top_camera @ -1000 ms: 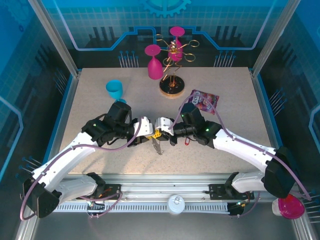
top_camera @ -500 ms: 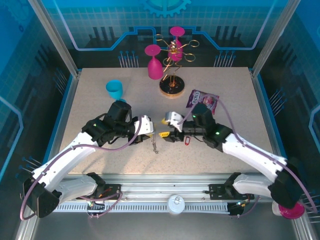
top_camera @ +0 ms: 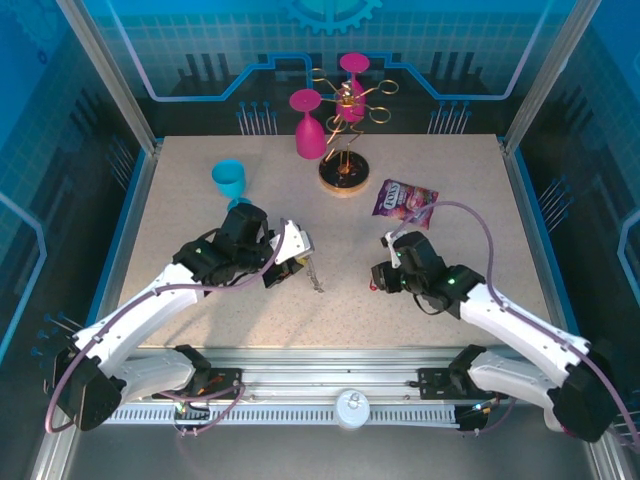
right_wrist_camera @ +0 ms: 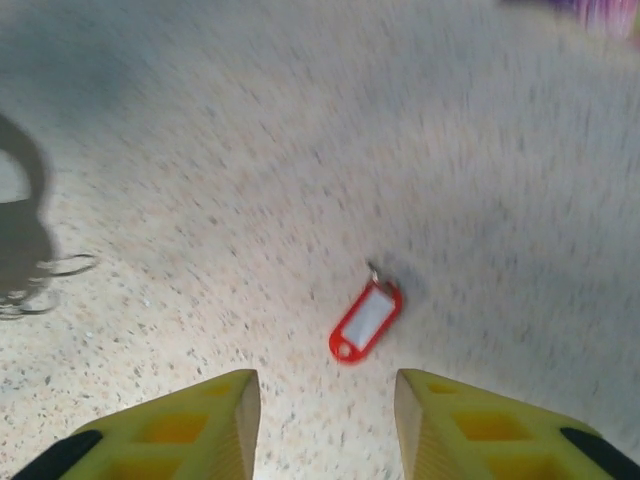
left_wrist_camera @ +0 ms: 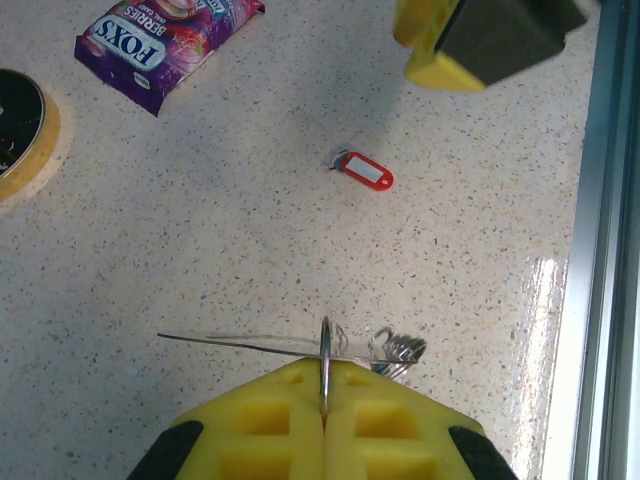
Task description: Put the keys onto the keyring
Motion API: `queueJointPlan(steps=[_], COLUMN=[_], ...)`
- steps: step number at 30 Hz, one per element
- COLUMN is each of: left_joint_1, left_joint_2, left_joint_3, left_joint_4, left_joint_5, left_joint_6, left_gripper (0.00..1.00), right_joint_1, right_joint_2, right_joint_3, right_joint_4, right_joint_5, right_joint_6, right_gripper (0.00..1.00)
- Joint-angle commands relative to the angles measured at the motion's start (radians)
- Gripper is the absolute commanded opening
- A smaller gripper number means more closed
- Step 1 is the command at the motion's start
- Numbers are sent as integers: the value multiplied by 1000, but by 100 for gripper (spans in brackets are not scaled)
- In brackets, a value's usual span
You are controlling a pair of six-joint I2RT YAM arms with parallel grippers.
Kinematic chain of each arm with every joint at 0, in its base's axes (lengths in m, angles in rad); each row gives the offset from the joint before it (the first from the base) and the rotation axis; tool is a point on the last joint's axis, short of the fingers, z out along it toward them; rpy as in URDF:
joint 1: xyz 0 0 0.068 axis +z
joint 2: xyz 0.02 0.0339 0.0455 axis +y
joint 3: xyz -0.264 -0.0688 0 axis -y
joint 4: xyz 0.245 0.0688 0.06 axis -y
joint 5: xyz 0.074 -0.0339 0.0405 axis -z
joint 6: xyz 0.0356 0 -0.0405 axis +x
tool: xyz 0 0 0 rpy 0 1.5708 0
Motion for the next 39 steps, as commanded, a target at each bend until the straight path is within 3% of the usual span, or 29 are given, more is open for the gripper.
queueJointPlan(steps=[1, 7, 13, 17, 31, 39], left_joint_1=[-8, -16, -19, -20, -22, -21], left_joint_2=[-6, 20, 26, 31, 38, 38], left_joint_3=[-6, -10, -17, -15, -9, -7], left_joint_4=[42, 68, 80, 79, 67, 60], left_joint_5=[15, 60, 72, 73, 62, 63], left_joint_6=[-106, -129, -133, -125, -112, -107], left_gripper=[0, 0, 0, 0, 0, 0], right_joint_1=[-9, -7, -3, -4, -11, -14], right_joint_2=[132, 396, 508, 577, 674, 688], right_joint_3=[74, 219, 271, 326, 378, 390], right_joint_4=[-113, -153, -163, -190, -205, -197], right_joint_5=[2, 16, 156, 148, 139, 153], right_joint_6=[152, 109, -75, -141, -163, -163], right_gripper=[43, 44, 42, 40, 24, 21])
